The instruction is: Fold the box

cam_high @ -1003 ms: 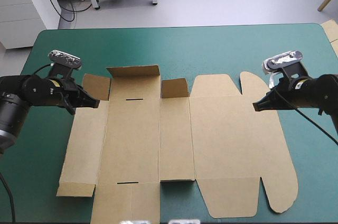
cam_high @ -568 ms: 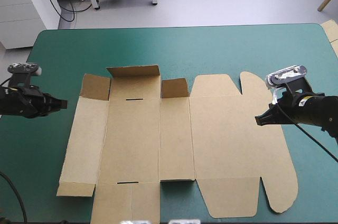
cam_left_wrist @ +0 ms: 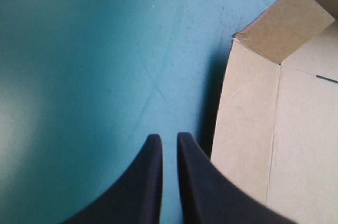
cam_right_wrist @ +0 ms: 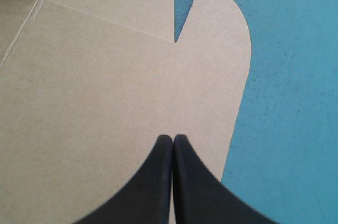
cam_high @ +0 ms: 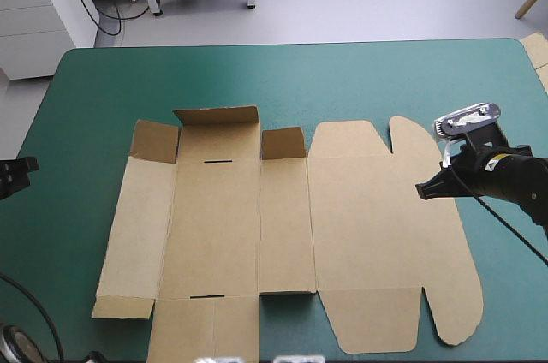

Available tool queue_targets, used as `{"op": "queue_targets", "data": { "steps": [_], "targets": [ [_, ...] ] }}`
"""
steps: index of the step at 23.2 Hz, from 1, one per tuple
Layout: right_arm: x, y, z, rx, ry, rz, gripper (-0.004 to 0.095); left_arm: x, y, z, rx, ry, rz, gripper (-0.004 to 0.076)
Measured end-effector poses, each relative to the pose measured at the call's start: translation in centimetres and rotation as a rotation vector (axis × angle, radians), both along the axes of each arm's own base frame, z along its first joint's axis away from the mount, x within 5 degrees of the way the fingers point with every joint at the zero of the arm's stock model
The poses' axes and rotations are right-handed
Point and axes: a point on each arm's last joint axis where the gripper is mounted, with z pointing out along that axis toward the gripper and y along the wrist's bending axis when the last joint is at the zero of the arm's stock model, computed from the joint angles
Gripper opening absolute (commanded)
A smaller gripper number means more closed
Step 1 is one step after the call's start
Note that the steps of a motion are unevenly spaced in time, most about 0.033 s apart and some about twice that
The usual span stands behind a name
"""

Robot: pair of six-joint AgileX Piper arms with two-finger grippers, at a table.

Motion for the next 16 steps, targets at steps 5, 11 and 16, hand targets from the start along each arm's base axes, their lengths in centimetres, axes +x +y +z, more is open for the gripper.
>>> {"op": "queue_targets", "data": {
  "steps": [5, 11, 16],
  "targets": [
    [0.0, 0.0, 0.0, -0.003, -0.005, -0.001, -0.0016, 0.8, 1.1, -1.4, -0.040, 0.040, 0.009, 0.0529],
    [0.0, 0.0, 0.0, -0.003, -0.005, -0.002, -0.0016, 2.7, 2.8, -5.4, -0.163, 0.121, 0.002, 0.0530],
    [0.0, 0.0, 0.0, -0.004, -0.007, -0.002, -0.0016, 3.1, 2.3, -8.1, -0.244, 0.116, -0.057, 0.0531]
  ]
}}
